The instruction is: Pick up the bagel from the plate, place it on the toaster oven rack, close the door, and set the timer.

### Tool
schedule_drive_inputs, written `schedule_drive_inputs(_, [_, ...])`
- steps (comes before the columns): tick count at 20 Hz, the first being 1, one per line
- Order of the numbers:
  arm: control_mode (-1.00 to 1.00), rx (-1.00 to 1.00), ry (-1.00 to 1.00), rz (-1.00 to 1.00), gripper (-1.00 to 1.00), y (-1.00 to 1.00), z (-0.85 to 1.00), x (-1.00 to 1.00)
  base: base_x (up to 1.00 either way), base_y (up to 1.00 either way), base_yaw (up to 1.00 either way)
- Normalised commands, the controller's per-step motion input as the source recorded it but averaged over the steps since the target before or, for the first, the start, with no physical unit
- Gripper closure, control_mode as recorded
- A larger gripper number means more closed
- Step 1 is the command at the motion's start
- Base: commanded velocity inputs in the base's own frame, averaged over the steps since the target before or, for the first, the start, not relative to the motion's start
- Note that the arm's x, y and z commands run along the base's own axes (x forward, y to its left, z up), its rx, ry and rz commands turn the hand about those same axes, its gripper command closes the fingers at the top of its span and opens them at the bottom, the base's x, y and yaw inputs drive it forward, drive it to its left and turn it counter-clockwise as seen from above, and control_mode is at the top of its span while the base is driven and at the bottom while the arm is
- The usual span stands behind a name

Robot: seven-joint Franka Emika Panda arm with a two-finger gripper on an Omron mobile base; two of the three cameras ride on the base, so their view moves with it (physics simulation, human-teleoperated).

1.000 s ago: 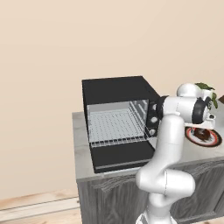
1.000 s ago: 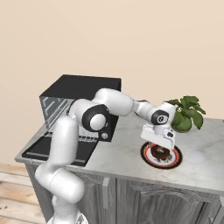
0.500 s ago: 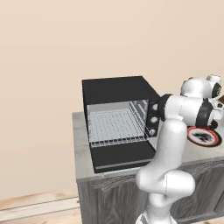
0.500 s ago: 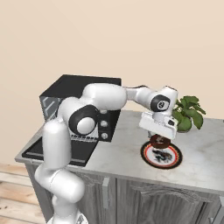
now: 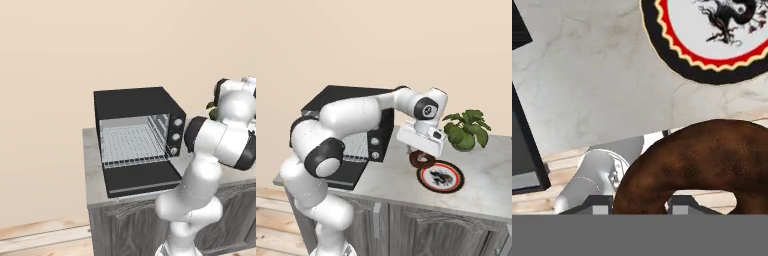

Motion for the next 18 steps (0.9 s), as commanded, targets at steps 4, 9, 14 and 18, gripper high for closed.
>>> schedule_drive_inputs(4, [-1.0, -0.04, 0.0, 0.01, 1.0, 1.0, 0.46, -0.9, 0.0, 0.0, 0.0])
schedule_drive_inputs(9, [-1.0, -0.08, 0.0, 0.09, 1.0, 1.0, 0.63, -0.6, 0.0, 0.0, 0.0])
schedule_drive_inputs(14, [-1.0, -0.04, 0.0, 0.19, 1.0, 1.0, 0.51, -0.18, 0.0, 0.0, 0.0])
schedule_drive_inputs(18, [-1.0, 0.0, 0.01, 0.23, 1.0, 0.97, 0.28, 0.0, 0.0, 0.0, 0.0])
